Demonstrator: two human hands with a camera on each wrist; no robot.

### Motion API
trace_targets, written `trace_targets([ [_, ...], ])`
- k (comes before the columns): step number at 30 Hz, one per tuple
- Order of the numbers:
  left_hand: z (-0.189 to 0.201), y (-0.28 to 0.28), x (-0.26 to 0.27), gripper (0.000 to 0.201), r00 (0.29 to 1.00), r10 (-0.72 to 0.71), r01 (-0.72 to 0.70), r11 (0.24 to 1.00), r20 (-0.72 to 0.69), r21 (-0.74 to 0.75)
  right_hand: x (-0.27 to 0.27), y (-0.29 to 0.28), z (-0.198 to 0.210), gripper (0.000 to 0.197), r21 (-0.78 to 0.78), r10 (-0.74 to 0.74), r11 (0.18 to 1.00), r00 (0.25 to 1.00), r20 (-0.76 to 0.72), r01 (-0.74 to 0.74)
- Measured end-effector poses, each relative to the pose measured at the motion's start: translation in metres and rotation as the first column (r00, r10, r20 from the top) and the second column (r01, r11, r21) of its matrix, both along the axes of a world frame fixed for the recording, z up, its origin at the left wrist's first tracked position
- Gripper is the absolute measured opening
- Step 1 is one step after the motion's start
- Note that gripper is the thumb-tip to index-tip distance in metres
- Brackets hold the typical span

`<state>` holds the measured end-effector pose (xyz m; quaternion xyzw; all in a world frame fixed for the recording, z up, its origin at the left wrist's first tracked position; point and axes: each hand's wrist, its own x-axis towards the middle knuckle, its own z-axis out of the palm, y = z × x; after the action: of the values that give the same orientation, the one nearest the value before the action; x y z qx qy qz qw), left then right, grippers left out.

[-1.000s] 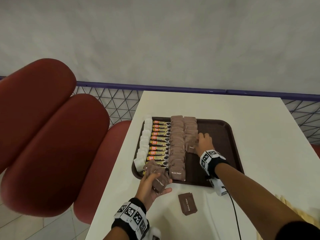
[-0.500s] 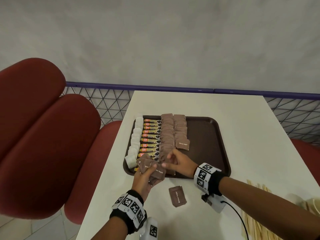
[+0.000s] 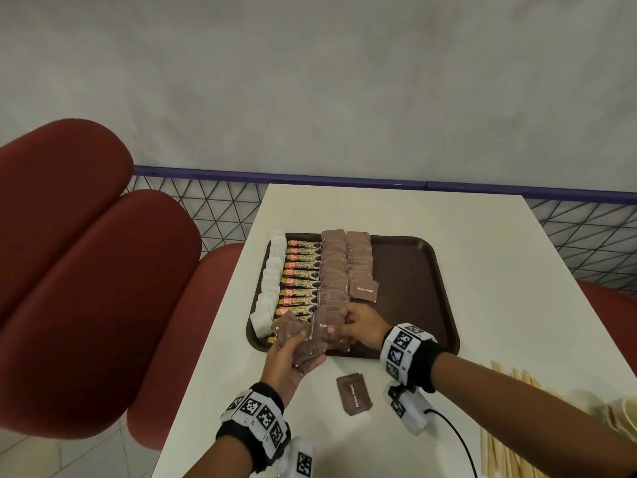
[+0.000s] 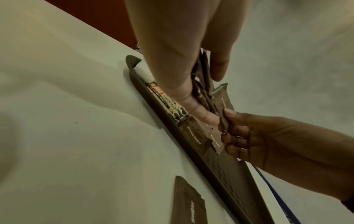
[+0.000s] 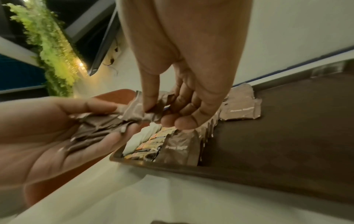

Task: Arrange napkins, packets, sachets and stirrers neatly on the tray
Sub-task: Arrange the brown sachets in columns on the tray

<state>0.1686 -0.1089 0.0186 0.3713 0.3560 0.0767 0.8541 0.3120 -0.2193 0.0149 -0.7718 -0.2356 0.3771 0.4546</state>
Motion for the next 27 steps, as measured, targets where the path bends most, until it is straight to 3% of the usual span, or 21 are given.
trace_targets([
  [3, -0.001, 0.004, -0.002, 0.027, 1.000, 0.027, -0.027, 0.999, -0.006, -0.034, 0.018, -0.006, -0.001, 0.027, -0.012, -0.163, 0.986, 0.986, 0.014, 0.164],
  [7, -0.004, 0.007, -0.004, 0.033, 0.999, 0.033, -0.033, 0.999, -0.036, -0.015, 0.046, -0.015, -0.004, 0.014, -0.131, -0.298, 0.934, 0.926, 0.230, 0.333],
  [10, -0.007, 0.011, -0.007, 0.034, 0.999, 0.030, -0.030, 1.000, -0.036, -0.001, 0.064, -0.016, -0.006, 0.025, -0.205, -0.342, 0.893, 0.900, 0.269, 0.401],
  [14, -0.012, 0.015, -0.009, 0.036, 0.998, 0.026, -0.026, 1.000, -0.051, 0.007, 0.077, -0.012, -0.012, 0.020, -0.323, -0.301, 0.862, 0.907, 0.293, 0.391],
  [19, -0.014, 0.018, -0.008, 0.035, 0.998, 0.027, -0.027, 1.000, -0.064, -0.005, 0.081, 0.001, -0.012, 0.034, -0.514, -0.093, 0.803, 0.915, 0.392, 0.302],
  [27, -0.014, 0.019, -0.010, 0.034, 0.997, 0.016, -0.018, 1.000, -0.081, -0.021, 0.082, 0.010, -0.018, 0.025, -0.458, -0.125, 0.828, 0.903, 0.411, 0.324],
])
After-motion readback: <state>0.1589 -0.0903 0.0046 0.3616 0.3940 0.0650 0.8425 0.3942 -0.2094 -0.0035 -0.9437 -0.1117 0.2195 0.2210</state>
